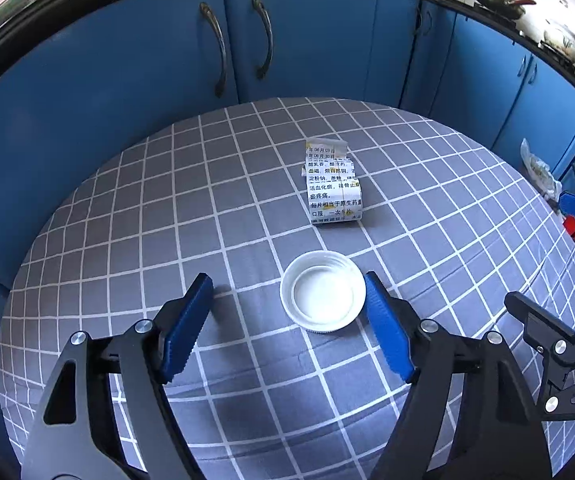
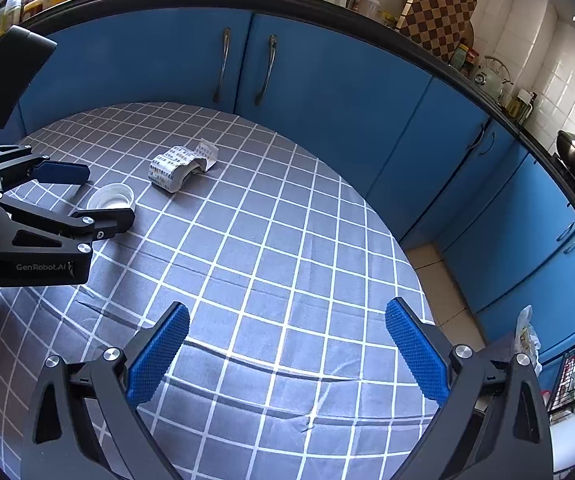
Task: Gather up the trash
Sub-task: 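Grasp the white plastic cup with the left tool while the right tool approaches the printed box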
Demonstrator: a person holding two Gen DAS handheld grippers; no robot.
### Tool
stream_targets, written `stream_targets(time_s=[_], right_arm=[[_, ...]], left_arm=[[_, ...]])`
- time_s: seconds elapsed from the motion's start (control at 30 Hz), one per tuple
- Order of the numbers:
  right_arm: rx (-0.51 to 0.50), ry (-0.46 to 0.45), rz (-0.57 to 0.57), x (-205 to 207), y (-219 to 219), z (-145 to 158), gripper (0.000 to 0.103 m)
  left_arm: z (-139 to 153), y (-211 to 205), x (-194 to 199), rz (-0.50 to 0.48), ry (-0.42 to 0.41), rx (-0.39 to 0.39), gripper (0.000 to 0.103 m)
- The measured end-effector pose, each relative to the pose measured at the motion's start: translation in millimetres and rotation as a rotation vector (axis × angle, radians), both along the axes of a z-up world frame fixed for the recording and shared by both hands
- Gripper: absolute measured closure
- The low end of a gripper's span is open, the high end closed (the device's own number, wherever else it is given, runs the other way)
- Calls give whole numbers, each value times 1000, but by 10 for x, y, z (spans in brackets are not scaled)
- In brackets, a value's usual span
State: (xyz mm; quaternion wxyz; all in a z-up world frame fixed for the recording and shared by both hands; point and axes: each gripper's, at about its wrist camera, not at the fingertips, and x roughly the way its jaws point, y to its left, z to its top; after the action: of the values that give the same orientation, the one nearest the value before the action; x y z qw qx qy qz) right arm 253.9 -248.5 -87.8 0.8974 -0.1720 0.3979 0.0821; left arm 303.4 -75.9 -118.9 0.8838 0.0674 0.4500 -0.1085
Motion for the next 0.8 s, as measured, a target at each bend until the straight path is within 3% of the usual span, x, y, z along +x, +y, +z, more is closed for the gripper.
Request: stream_targets(time_s=[0.07,0.2,0.37,0.8], right_arm=[[0,1,1,2,1,-7,7],[-4,-1,2,1,10,-14,7],[0,-4,7,4,30,-2,7],[27,19,94,220,429,-38,7]], left_arm=[[5,-1,-8,-7,-5,2,32],[38,-12,-42,-20,-10,-6,61],[56,17,-42,-5,-16,9,62],[116,576,-61,103,-40,27,62]])
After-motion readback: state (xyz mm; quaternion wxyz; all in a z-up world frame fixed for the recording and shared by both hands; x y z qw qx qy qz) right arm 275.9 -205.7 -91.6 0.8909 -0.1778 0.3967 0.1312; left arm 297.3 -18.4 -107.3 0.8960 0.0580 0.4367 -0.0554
